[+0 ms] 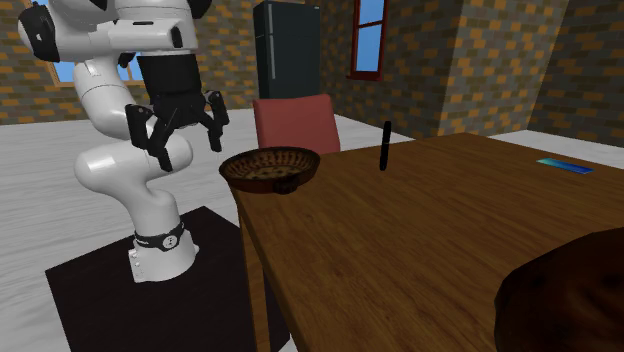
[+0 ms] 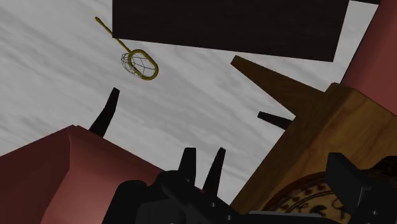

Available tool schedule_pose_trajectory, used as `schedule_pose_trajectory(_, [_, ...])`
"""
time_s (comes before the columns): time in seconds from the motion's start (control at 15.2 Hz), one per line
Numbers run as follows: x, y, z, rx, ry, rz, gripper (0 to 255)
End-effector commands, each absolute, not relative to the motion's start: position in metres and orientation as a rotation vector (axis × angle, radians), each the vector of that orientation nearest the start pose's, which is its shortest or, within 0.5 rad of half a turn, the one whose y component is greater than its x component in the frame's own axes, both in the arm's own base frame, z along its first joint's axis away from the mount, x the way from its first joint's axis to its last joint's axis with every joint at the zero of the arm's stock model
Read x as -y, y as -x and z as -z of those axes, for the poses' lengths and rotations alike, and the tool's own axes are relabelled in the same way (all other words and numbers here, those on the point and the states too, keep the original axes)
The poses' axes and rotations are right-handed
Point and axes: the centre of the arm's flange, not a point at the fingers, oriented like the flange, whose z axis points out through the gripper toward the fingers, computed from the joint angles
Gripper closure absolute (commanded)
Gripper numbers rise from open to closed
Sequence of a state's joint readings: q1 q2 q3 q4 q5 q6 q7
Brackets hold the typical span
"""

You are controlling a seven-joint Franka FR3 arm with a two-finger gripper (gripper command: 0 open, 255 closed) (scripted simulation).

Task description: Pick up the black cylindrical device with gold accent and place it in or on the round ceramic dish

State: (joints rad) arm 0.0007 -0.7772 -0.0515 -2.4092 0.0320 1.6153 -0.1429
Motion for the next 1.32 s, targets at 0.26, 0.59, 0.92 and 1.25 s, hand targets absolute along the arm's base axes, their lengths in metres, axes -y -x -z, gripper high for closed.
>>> schedule_pose_trajectory(0.26, [-0.030, -0.337, -0.576, 0.096, 3.080, -0.015, 0])
schedule_pose_trajectory(0.59, [-0.087, -0.371, -0.587, 0.013, 3.093, -0.012, 0])
schedule_pose_trajectory(0.92, [-0.142, -0.408, -0.597, -0.071, 3.104, -0.010, 0])
schedule_pose_trajectory(1.25, [-0.195, -0.448, -0.607, -0.155, 3.113, -0.007, 0])
